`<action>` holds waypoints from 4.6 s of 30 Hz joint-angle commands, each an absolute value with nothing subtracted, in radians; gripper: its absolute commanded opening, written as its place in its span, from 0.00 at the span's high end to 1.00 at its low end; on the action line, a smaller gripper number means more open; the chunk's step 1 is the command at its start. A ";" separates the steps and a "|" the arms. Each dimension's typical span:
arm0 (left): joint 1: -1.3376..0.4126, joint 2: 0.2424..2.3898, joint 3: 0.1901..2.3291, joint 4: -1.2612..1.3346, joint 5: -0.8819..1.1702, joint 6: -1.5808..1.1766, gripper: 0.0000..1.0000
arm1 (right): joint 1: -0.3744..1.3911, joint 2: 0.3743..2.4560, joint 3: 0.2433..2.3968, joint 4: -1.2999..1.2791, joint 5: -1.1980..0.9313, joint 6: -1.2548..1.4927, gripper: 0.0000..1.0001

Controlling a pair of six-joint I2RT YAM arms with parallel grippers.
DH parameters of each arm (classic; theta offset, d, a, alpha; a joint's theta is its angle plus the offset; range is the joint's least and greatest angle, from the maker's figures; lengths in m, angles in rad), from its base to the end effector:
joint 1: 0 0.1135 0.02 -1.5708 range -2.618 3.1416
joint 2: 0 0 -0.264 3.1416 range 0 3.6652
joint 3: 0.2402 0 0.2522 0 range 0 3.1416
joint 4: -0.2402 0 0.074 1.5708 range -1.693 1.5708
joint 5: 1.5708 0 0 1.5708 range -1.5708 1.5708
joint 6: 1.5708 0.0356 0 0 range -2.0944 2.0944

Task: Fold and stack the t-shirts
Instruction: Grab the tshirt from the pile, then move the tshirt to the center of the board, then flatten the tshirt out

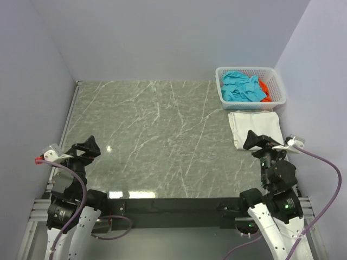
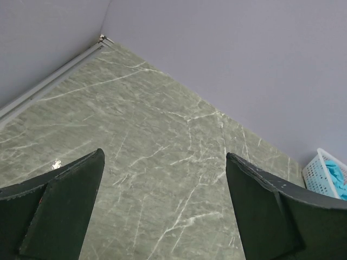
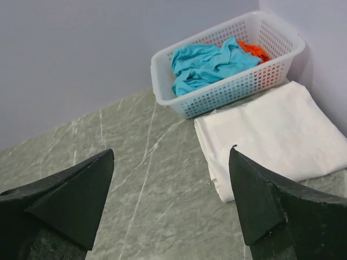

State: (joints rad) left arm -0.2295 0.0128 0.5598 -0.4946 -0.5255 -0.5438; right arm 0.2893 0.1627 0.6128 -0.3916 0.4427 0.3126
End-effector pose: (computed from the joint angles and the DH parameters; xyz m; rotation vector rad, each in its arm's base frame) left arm 0.0417 0.0086 0.3010 -0.6422 1.3881 -0.2182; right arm 0.0618 0.0025 0.3231 0.3699 1.4740 0.1469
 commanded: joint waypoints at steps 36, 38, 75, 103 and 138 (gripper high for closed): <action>-0.221 0.041 0.551 -0.442 -0.425 -0.505 0.01 | -0.081 2.080 1.873 -0.488 0.106 0.327 0.23; -0.221 0.040 0.551 -0.442 -0.423 -0.505 0.00 | -0.084 2.138 1.907 -0.474 0.112 0.315 0.23; -0.218 0.046 0.546 -0.426 -0.371 -0.489 0.01 | 0.376 1.474 2.170 -0.198 -0.265 0.238 1.00; -0.221 0.448 0.564 -0.396 0.100 -0.549 0.03 | 0.434 1.402 1.317 -0.514 0.207 0.400 0.35; -0.943 1.229 0.548 -0.342 0.026 -0.959 0.57 | 0.630 1.597 0.857 -0.206 -0.308 0.587 0.41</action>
State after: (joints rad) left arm -0.9287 1.1904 0.5102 -0.3637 0.0269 -0.9821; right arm 0.6220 1.5612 0.8104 -0.2520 -0.2916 0.5629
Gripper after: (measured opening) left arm 0.465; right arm 0.589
